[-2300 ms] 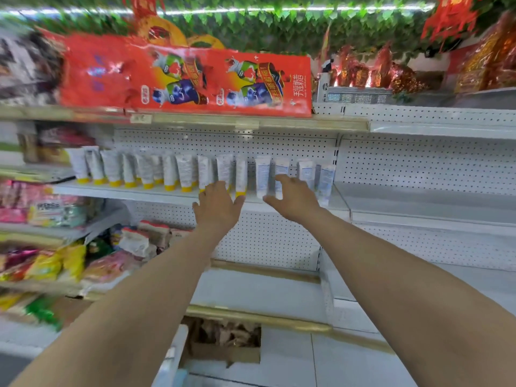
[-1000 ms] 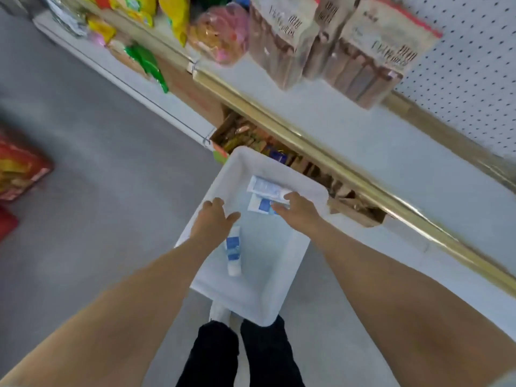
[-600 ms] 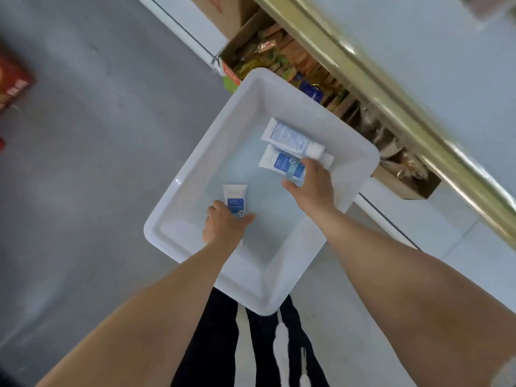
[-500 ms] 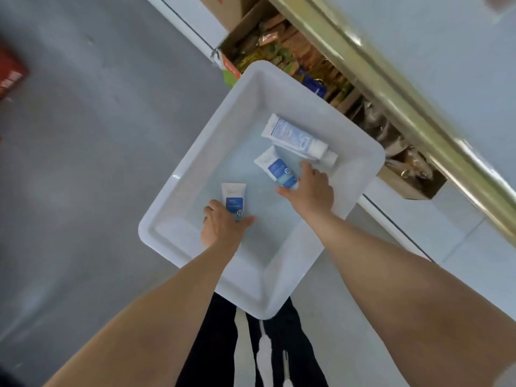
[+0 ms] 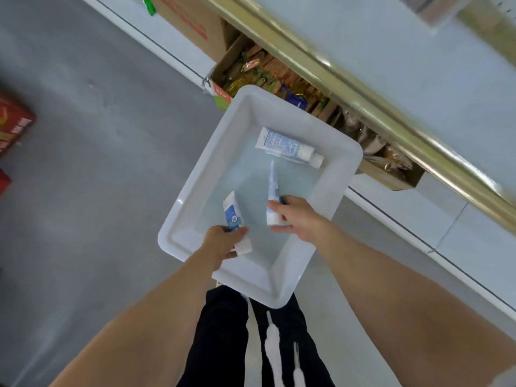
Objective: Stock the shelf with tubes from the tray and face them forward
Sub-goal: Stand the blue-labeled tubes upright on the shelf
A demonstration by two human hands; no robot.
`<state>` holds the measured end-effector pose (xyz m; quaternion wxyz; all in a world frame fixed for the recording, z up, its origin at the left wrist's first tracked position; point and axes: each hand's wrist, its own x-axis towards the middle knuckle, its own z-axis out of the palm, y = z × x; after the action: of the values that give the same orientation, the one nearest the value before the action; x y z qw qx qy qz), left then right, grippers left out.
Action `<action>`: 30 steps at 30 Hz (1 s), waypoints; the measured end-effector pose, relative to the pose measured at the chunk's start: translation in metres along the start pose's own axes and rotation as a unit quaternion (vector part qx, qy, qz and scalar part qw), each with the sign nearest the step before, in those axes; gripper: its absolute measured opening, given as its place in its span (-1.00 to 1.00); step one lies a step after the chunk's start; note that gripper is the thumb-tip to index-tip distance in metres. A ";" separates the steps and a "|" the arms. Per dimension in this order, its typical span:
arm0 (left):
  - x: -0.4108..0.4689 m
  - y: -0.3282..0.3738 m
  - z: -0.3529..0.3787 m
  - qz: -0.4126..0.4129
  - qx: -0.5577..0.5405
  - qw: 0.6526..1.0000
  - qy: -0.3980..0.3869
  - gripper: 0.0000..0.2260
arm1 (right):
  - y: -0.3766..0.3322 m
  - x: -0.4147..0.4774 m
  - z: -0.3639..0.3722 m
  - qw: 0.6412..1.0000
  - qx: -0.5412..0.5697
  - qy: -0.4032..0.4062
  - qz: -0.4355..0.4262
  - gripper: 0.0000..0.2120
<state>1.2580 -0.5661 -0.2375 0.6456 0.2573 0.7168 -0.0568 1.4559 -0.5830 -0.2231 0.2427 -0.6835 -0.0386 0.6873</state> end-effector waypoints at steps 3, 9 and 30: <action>-0.037 0.012 -0.008 0.017 -0.053 0.997 -0.055 -0.69 | 0.000 -0.040 -0.002 0.993 0.121 -0.002 -0.017 -0.72; -0.114 0.052 -0.012 0.076 -0.047 0.990 -0.111 -0.70 | 0.006 -0.136 -0.013 0.948 0.310 0.007 -0.070 -0.71; -0.455 0.064 0.286 0.334 -0.007 0.863 -0.380 -0.75 | 0.110 -0.479 -0.260 0.794 0.455 0.101 -0.392 -0.68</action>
<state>1.5579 -0.7631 0.1671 0.8499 0.4352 0.2877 0.0734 1.6488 -0.9371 0.1592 0.7763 -0.4862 0.0386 0.3992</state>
